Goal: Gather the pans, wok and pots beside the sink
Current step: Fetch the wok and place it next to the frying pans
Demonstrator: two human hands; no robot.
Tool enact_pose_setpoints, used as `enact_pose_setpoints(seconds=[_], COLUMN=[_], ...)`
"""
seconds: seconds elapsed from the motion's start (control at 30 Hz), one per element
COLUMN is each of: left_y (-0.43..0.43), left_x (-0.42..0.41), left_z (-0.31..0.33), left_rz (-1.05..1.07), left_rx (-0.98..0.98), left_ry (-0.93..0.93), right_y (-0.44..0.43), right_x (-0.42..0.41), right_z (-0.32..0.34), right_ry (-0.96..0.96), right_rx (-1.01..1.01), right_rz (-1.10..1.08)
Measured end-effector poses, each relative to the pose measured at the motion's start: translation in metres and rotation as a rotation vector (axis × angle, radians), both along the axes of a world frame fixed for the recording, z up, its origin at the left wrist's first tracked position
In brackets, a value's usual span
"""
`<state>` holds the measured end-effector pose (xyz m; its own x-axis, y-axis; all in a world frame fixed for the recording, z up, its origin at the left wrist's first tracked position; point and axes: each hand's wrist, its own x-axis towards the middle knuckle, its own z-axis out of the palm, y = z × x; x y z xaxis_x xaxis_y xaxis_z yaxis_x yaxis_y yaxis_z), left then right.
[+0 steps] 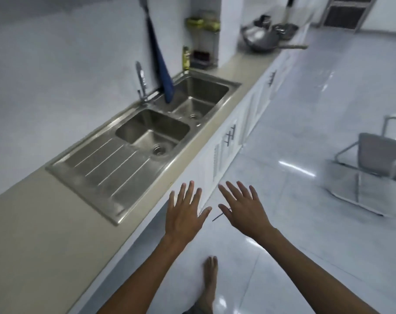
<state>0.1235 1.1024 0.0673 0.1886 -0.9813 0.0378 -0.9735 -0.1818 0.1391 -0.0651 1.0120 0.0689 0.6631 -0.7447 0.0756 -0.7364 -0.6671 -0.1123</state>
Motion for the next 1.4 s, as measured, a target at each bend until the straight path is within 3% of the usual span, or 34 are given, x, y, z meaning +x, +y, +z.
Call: enact_pose_setpoints(seconds=[0.27,0.6,1.07,1.4], left_y=[-0.235,-0.483,-0.832,-1.065], left_x=[-0.04,-0.103,-0.246,-0.315], left_z=[0.015,0.011,0.021,0.022], left_rz=[-0.152,-0.245,-0.067,0.035], left_rx=[0.01,0.035,0.062,0.077], left_ry=[-0.028,-0.024,0.037,0.332], right_y=[-0.184,-0.403,-0.763,-1.001], right_x=[-0.051,-0.104,-0.24,-0.299], right_z=[0.019,0.018,0.029,0.029], right_ry=[0.047,-0.072,-0.064,-0.116], right_rx=[0.013,0.074,0.121,0.055], right_rz=[-0.242,-0.405,-0.331,-0.294])
